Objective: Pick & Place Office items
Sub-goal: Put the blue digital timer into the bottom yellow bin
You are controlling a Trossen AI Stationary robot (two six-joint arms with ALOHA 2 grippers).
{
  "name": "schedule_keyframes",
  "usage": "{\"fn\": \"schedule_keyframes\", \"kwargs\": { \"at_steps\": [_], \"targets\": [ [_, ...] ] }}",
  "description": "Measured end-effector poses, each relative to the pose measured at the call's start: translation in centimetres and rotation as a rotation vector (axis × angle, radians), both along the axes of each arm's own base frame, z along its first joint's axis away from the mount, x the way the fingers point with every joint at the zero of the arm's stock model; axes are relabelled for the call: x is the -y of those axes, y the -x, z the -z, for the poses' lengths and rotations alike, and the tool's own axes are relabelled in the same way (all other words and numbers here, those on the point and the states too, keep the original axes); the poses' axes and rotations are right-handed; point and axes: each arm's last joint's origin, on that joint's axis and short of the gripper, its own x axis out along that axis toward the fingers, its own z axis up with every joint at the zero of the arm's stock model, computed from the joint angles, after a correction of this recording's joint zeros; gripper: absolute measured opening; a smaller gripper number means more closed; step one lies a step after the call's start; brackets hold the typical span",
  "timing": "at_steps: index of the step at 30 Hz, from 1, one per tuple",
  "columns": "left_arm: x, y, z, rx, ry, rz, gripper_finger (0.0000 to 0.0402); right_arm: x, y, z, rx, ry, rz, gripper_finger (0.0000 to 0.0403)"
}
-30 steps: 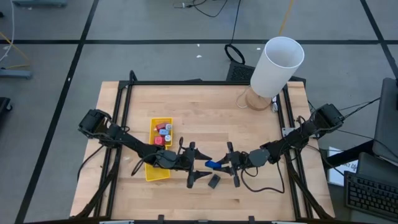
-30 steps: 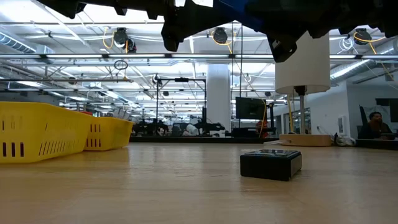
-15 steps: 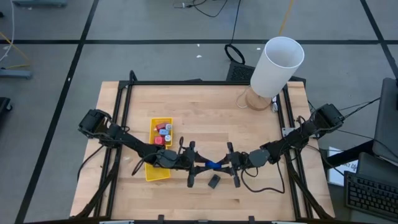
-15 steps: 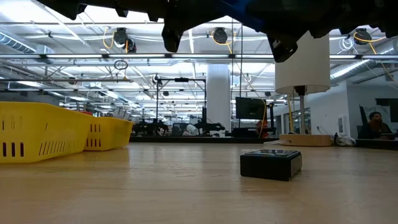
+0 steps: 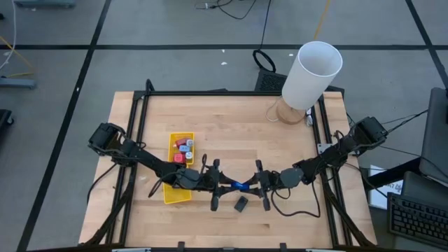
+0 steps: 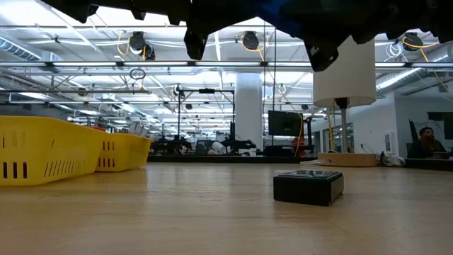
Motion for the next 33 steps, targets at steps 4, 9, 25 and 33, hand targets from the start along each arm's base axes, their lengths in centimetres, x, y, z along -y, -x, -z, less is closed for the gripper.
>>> {"fn": "schedule_keyframes", "kwargs": {
  "at_steps": [4, 9, 25, 33],
  "targets": [
    [0.0, 0.2, -0.3, -0.009, -0.012, 0.008, 0.0063, -0.1, 0.0, 0.2, -0.026, -0.011, -0.023, 0.0076],
    [-0.1, 1.1, -2.0, -0.018, -0.015, 0.038, 0.0065, -0.1, 0.3, 0.0, -0.051, -0.007, -0.051, 0.0102],
    [1.6, 7.0, -3.6, -0.119, -0.047, -0.18, 0.0067, 1.1, 2.3, -3.1, -0.04, 0.056, -0.051, 0.0116],
    [2.8, 12.9, -2.7, -0.137, 0.04, -0.137, 0.006, 2.6, 2.4, -4.5, 0.022, 0.172, -0.022, 0.0114]
  ]
}}
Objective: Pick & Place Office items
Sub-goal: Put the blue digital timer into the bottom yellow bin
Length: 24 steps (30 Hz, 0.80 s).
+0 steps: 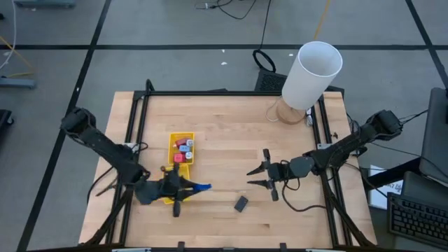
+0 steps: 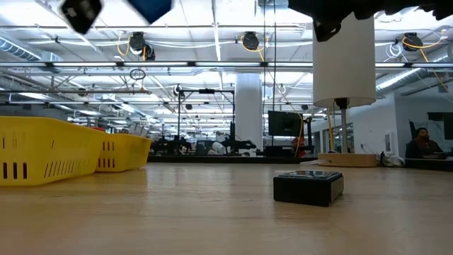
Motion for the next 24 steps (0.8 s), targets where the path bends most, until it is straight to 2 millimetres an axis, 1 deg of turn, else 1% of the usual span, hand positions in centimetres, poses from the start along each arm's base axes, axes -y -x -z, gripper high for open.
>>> {"fn": "schedule_keyframes", "kwargs": {
  "at_steps": [4, 7, 13, 18, 21, 24],
  "targets": [
    [0.0, 3.0, 1.2, -0.038, 0.042, -0.074, 0.0065, 0.9, -0.4, 0.0, 0.003, 0.026, 0.035, 0.0114],
    [0.0, 5.1, 2.3, -0.086, 0.108, -0.064, 0.0063, 1.8, -0.7, 0.1, 0.0, 0.027, 0.065, 0.0113],
    [0.7, 8.3, 4.4, -0.164, 0.221, -0.057, 0.0064, 2.8, -1.0, 0.1, -0.006, 0.002, 0.106, 0.011],
    [0.0, 9.6, 5.7, -0.203, 0.281, -0.167, 0.0064, 2.9, -1.0, 0.1, -0.007, 0.003, 0.11, 0.0111],
    [-0.5, 9.9, 6.1, -0.221, 0.305, -0.215, 0.006, 2.9, -1.0, 0.1, -0.003, 0.001, 0.109, 0.011],
    [-0.5, 9.8, 6.1, -0.221, 0.322, -0.219, 0.0064, 2.9, -1.0, 0.1, -0.003, 0.001, 0.109, 0.0111]
  ]
}}
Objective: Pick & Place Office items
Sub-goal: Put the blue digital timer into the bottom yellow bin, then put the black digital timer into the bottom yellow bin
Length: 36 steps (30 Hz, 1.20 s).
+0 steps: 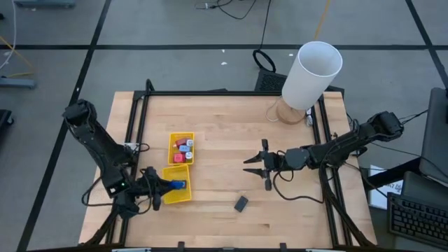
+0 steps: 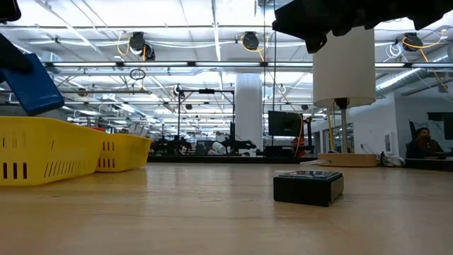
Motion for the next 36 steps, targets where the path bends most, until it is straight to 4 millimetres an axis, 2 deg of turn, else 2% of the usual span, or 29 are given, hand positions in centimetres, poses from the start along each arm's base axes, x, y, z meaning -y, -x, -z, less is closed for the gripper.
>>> {"fn": "schedule_keyframes", "kwargs": {
  "at_steps": [5, 12, 16, 22, 31, 36],
  "targets": [
    [0.15, -0.03, 0.0, -0.015, 0.027, 0.017, 0.0083, 0.0, 0.0, 0.0, 0.0, 0.0, 0.0, 0.0109],
    [0.21, -0.02, 0.03, -0.03, 0.037, 0.029, 0.0073, 0.0, 0.0, 0.03, -0.003, 0.001, 0.0, 0.0111],
    [0.21, -0.02, 0.02, -0.03, 0.033, 0.031, 0.008, 0.0, 0.0, 0.04, -0.003, 0.001, 0.0, 0.0109],
    [0.26, -0.05, -0.02, -0.026, 0.039, 0.031, 0.0113, 0.0, 0.0, 0.04, -0.003, 0.001, 0.0, 0.0111],
    [0.22, -0.1, -0.03, -0.023, 0.021, 0.033, 0.0194, 0.0, 0.0, 0.05, -0.004, 0.001, 0.0, 0.0111],
    [0.08, -0.3, -0.04, -0.023, 0.016, 0.023, 0.0224, 0.0, 0.0, 0.06, -0.004, -0.008, 0.001, 0.0111]
  ]
}}
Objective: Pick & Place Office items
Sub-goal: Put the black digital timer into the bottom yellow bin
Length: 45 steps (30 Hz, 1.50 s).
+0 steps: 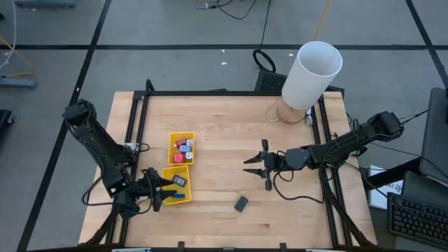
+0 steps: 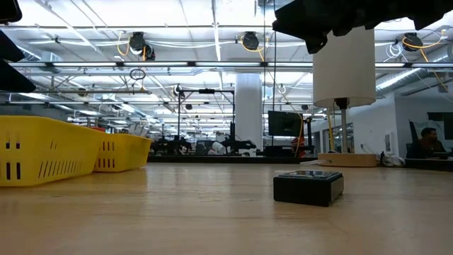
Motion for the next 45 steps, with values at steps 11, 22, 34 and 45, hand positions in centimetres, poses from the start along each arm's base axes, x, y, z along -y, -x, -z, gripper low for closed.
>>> {"fn": "schedule_keyframes", "kwargs": {
  "at_steps": [11, 22, 34, 45],
  "targets": [
    [-0.5, -0.8, 0.0, 0.0, -0.02, -0.032, 0.0233, -1.7, -0.8, 0.8, 0.04, -0.06, -0.245, 0.0114],
    [-0.8, -1.2, -0.1, 0.0, -0.034, -0.047, 0.0214, -5.3, -2.8, 8.5, -0.123, -0.001, -0.438, 0.023],
    [-0.5, -1.5, -0.4, 0.02, -0.069, 0.003, 0.0231, -5.4, -4.3, 13.1, -0.418, 0.043, -0.339, 0.0309],
    [-0.5, -1.5, -0.4, 0.021, -0.081, 0.011, 0.0223, -4.7, -4.4, 13.3, -0.445, 0.025, -0.208, 0.0281]
  ]
}}
